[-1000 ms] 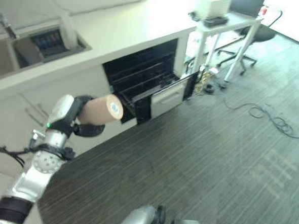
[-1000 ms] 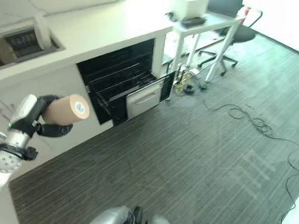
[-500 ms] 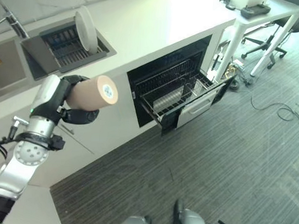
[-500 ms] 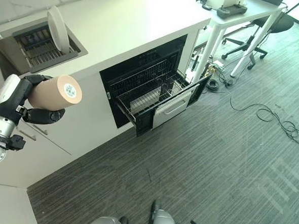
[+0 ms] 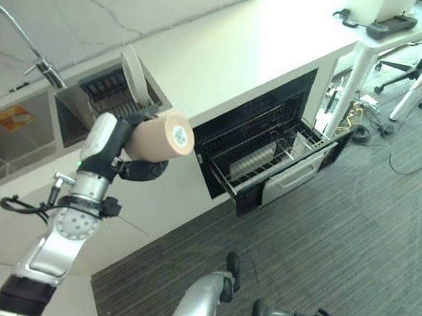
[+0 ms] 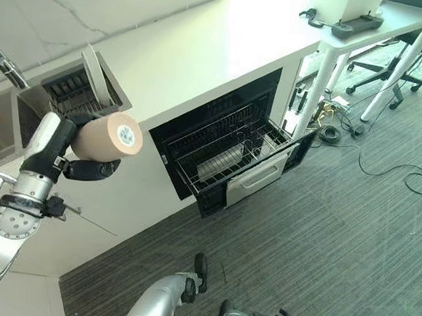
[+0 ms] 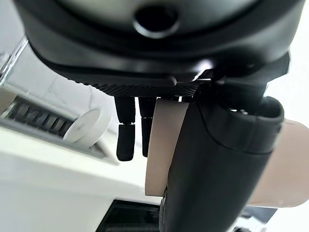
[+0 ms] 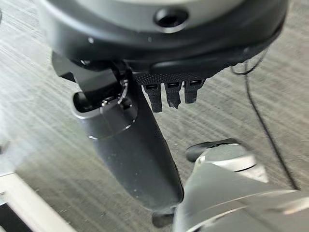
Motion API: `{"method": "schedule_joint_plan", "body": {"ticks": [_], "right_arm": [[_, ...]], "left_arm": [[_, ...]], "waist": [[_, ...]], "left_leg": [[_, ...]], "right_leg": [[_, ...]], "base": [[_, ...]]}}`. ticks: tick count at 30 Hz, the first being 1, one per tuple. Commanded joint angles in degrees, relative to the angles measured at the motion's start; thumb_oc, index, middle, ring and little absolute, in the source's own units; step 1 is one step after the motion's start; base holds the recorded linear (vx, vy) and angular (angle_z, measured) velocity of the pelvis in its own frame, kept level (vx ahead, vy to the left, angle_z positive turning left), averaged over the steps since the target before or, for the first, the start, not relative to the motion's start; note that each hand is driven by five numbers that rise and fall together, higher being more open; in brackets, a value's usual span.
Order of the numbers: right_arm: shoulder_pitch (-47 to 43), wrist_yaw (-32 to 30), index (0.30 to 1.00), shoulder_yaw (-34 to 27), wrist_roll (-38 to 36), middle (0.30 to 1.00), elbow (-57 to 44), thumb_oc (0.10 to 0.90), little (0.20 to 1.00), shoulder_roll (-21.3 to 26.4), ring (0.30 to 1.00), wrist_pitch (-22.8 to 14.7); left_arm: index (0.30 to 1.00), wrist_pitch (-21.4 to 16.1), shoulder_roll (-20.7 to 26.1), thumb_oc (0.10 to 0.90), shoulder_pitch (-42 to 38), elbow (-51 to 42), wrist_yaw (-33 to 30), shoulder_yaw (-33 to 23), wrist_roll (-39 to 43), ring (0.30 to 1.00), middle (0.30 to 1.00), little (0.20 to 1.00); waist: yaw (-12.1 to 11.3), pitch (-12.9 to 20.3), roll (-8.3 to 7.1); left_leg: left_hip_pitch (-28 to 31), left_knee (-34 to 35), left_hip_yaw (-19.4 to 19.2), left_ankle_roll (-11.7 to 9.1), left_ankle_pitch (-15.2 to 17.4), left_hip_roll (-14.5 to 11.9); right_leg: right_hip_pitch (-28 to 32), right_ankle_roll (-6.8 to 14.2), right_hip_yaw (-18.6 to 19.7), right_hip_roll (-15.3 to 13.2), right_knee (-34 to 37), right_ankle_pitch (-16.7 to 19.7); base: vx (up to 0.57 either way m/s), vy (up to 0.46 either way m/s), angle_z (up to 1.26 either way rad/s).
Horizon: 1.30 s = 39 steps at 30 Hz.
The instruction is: Place the dishes in the dishwasher.
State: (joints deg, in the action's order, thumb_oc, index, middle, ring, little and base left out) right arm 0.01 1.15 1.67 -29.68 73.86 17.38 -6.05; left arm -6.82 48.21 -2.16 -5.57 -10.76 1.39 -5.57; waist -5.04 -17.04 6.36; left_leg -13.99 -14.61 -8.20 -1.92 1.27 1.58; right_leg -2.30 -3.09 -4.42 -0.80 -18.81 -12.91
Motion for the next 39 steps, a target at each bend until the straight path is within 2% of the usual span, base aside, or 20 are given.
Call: {"method": "schedule_joint_plan", "body": {"ticks": [1,2,5,9,10,11,12,14,19,20,22,24,26,28,29,31,33,34,36,39], "right_arm": [[1.0,-0.3,0.9,1.5,2.2,0.9,-1.7,0.8,0.9,-0.6,0.9,-3.9],[0.9,-0.5,0.9,1.9,1.8,0.9,-2.4,0.8,0.9,-0.8,0.9,-3.9],[0.2,-0.1,0.9,1.8,0.0,0.9,-3.6,0.8,0.9,-1.1,0.9,-4.4],[-0.3,-0.2,0.9,1.5,-0.6,0.9,-6.0,0.8,0.9,-1.0,0.9,-6.2],[-0.1,0.2,0.9,1.6,-1.2,0.9,-7.9,0.8,0.9,-0.5,0.9,-7.8],[-0.2,0.6,0.9,1.4,-2.8,0.9,-8.1,0.8,0.9,-0.4,0.9,-8.6],[-1.3,1.9,0.9,0.6,-6.1,0.9,-8.2,0.8,0.9,0.0,0.9,-8.8],[-2.9,2.7,0.9,0.1,-4.9,0.9,-9.7,0.8,0.9,0.4,0.9,-7.2],[-3.4,3.3,0.9,1.3,-4.2,0.9,-11.1,0.8,0.9,-0.6,0.9,-5.6],[-3.3,3.2,0.9,1.8,-4.6,0.9,-11.2,0.8,0.9,-0.7,0.9,-5.6],[-3.8,4.2,0.9,3.8,-4.0,0.9,-10.2,0.8,0.9,-0.7,0.9,-5.7],[-4.4,3.7,0.9,5.2,-4.4,0.9,-9.8,0.8,0.9,-0.6,0.9,-5.7],[-4.3,1.7,0.9,6.2,-4.2,0.9,-9.8,0.8,0.9,-0.2,0.9,-6.3],[-3.1,0.2,0.9,5.0,-6.5,0.9,-9.0,0.8,0.9,0.4,0.9,-7.5],[-3.0,0.0,0.9,4.8,-6.7,0.9,-9.0,0.8,0.9,0.4,0.9,-7.8],[-2.6,1.4,0.9,3.8,-6.6,0.9,-8.6,0.8,0.9,0.7,0.9,-9.2],[-2.2,1.8,0.9,3.9,-5.3,0.9,-9.1,0.8,0.9,0.2,0.9,-9.4],[-1.9,1.7,0.9,4.0,-4.8,0.9,-9.4,0.8,0.9,0.0,0.9,-9.3],[-1.9,1.6,0.9,4.2,-5.0,0.9,-9.4,0.8,0.9,-0.1,0.9,-9.0],[-1.4,1.6,0.9,4.5,-4.1,0.9,-10.0,0.8,0.9,-0.3,0.9,-8.6]], "left_arm": [[0.3,-5.4,3.8,0.4,-4.7,-2.8,-4.5,-11.3,0.9,0.3,0.3,0.3],[0.3,-5.1,4.1,0.4,-4.8,-3.0,-4.4,-11.6,1.0,0.3,0.3,0.3],[0.3,-4.7,5.7,0.4,-5.7,-2.3,-4.3,-11.6,1.7,0.3,0.3,0.3],[0.3,-4.0,7.7,0.4,-6.9,-3.0,-4.6,-11.3,3.2,0.3,0.3,0.3],[0.3,-3.2,9.3,0.4,-8.3,-3.2,-4.2,-10.9,4.8,0.3,0.3,0.3],[0.3,-2.9,10.1,0.4,-9.0,-3.2,-3.6,-10.7,5.4,0.3,0.3,0.3],[0.3,-2.5,12.6,0.4,-10.2,-2.8,-2.9,-10.2,6.1,0.3,0.3,0.3],[0.3,-2.9,18.0,0.4,-11.5,-1.5,-2.0,-10.8,9.1,0.3,0.3,0.3],[0.3,-1.8,23.2,0.4,-10.6,-1.6,1.0,-14.2,14.1,0.3,0.3,0.3],[0.3,-1.5,23.4,0.4,-10.5,-1.9,1.6,-14.6,14.6,0.3,0.3,0.3],[0.3,1.7,23.1,0.4,-8.9,-3.9,3.6,-17.5,15.8,0.3,0.3,0.3],[0.3,2.1,21.9,0.4,-6.2,-5.5,3.1,-19.1,15.5,0.3,0.3,0.3],[0.3,1.2,20.2,0.4,-4.6,-6.8,3.2,-20.0,14.8,0.3,0.3,0.3],[0.3,-2.0,17.7,0.4,-6.8,-6.3,5.1,-18.7,14.4,0.3,0.3,0.3],[0.3,-2.5,17.3,0.4,-7.3,-6.1,5.1,-18.2,14.2,0.3,0.3,0.3],[0.3,-4.8,13.5,0.4,-8.0,-6.0,3.8,-16.1,10.4,0.3,0.3,0.3],[0.3,-6.6,12.2,0.4,-6.2,-6.1,3.8,-17.1,9.3,0.3,0.3,0.3],[0.3,-7.2,11.9,0.4,-5.1,-6.2,3.8,-17.5,9.3,0.3,0.3,0.3],[0.3,-7.4,11.9,0.4,-4.2,-6.4,3.6,-17.6,9.4,0.3,0.3,0.3],[0.3,-6.2,10.9,0.4,-5.6,-6.9,3.2,-15.5,7.8,0.3,0.3,0.3]], "waist": [[-0.8,5.4,-1.91],[-0.8,5.7,-1.57],[-0.6,5.2,-1.17],[0.1,5.7,-0.64],[1.1,5.7,-0.88],[1.4,5.7,-1.51],[1.7,6.1,-2.9],[1.1,7.7,-3.41],[-0.6,9.0,-3.24],[-0.8,9.0,-3.25],[-2.1,8.9,-3.35],[-2.4,8.7,-2.7],[-2.3,8.1,-1.84],[-0.4,6.8,-1.47],[-0.2,6.6,-1.55],[0.1,6.5,-3.75],[0.1,7.1,-3.84],[0.0,7.3,-3.38],[0.0,7.4,-2.86],[0.8,7.9,-2.93]], "left_leg": [[0.1,-2.6,-2.5,5.5,3.0,3.8],[1.0,-2.6,-2.5,6.1,3.8,3.2],[3.7,-2.6,-0.1,7.8,5.4,2.7],[6.4,-2.6,4.0,7.0,6.4,2.0],[7.7,-2.6,6.4,6.4,7.1,1.6],[8.4,-2.6,7.1,6.2,7.7,1.9],[9.3,-2.6,8.6,6.0,9.6,2.4],[9.9,-2.6,12.3,5.2,12.1,1.7],[9.3,-2.6,17.0,2.4,11.9,-2.1],[9.2,-2.6,17.7,1.8,11.7,-2.9],[8.2,-2.6,19.4,-0.9,9.7,-6.8],[7.2,-2.6,19.4,-2.4,7.6,-9.3],[4.8,-2.6,18.0,-3.9,4.1,-11.6],[4.9,-2.6,7.5,-3.8,1.9,-11.9],[4.9,-2.6,5.9,-3.7,1.4,-11.7],[8.3,-3.4,-2.7,0.7,6.1,-0.8],[9.5,-2.8,-3.3,2.6,8.1,1.3],[9.6,-2.6,-1.4,3.1,8.2,1.7],[9.6,-2.6,1.5,3.5,8.3,2.4],[9.2,-2.6,2.2,3.8,8.5,2.2]], "right_leg": [[6.3,5.3,-5.4,2.7,1.6,0.9],[7.0,6.3,-6.5,3.3,0.5,4.1],[0.5,8.3,-6.5,1.4,-15.4,6.8],[-1.4,7.7,-5.9,-0.9,-8.5,6.8],[-0.2,8.2,-4.9,-3.9,1.2,7.9],[-1.8,9.4,-3.1,-6.2,1.6,8.5],[-5.3,11.9,1.6,-9.7,1.6,10.6],[-8.3,14.5,8.6,-12.4,1.6,12.4],[-6.1,16.3,9.9,-13.9,1.6,9.4],[-5.7,16.2,9.8,-13.7,1.6,8.7],[-4.7,15.0,5.5,-13.3,1.6,6.8],[-4.6,14.0,2.9,-12.3,1.6,6.2],[-3.7,11.8,-0.1,-10.7,1.6,4.9],[-1.3,9.6,-6.8,-10.0,1.6,3.5],[-1.3,9.4,-7.6,-10.1,1.6,3.7],[-1.6,8.7,-9.5,-11.1,1.6,4.2],[-2.0,8.5,-9.5,-9.8,1.6,4.4],[-2.2,8.3,-8.9,-8.5,1.6,4.5],[-2.0,8.0,-8.0,-6.7,1.6,4.5],[-2.6,7.7,-7.6,-5.4,1.6,4.7]], "base": [[0.21,0.029,-0.24],[0.18,0.045,-0.06],[0.14,0.029,-0.02],[0.17,-0.085,0.47],[0.21,-0.253,0.87],[0.3,-0.429,1.29],[0.25,-0.406,1.33],[0.38,-0.595,1.41],[0.17,-0.478,1.05],[0.09,-0.76,1.06],[0.02,-0.733,1.07],[-0.07,-0.433,0.76],[-0.14,-0.467,0.4],[-0.17,-0.409,0.51],[-0.19,-0.272,1.26],[-0.18,-0.252,1.4],[-0.04,-0.081,0.31],[0.01,-0.013,-0.15],[0.03,0.003,-0.28],[0.02,0.037,-0.15]]}}
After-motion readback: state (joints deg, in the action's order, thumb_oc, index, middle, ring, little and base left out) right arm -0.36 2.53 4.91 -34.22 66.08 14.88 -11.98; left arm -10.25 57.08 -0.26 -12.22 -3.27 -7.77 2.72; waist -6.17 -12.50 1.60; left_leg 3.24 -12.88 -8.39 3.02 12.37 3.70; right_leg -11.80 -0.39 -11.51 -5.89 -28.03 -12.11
